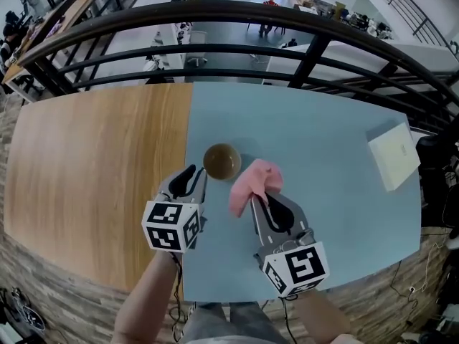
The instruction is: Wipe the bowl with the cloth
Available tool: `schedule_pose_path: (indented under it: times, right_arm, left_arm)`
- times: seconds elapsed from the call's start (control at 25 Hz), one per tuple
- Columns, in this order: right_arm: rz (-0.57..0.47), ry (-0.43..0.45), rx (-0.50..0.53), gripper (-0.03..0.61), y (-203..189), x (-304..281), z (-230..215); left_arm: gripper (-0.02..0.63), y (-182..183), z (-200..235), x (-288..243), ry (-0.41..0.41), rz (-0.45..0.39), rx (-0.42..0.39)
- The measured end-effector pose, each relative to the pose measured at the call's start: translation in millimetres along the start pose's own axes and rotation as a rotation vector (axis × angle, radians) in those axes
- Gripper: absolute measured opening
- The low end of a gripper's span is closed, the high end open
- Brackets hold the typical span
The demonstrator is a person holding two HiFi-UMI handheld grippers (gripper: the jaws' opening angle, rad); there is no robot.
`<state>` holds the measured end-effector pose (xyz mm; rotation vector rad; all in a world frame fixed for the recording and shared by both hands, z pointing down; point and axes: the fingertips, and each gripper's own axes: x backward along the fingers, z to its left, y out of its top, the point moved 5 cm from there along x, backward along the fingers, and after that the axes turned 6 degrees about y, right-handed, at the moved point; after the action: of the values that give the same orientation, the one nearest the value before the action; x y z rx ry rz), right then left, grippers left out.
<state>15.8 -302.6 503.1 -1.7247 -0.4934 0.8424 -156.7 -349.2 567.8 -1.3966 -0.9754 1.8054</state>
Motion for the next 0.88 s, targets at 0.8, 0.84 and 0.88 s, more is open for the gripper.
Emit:
schedule_pose_path:
  times: [0.8, 0.84, 0.88]
  right_arm:
    - [0.095, -0.013, -0.078, 0.029, -95, -36, -22]
    - [0.098, -0.012, -0.081, 0.031, -98, -36, -21]
    - [0.101, -0.010, -0.083, 0.029, -100, -37, -19]
  left_arm:
    - [0.152, -102, 26, -111, 0.028, 0.219, 0.192]
    - [0.152, -105, 27, -112, 0.023, 0.225, 0.215]
    - [0.152, -108, 29, -114, 0.018, 0.228, 0.238]
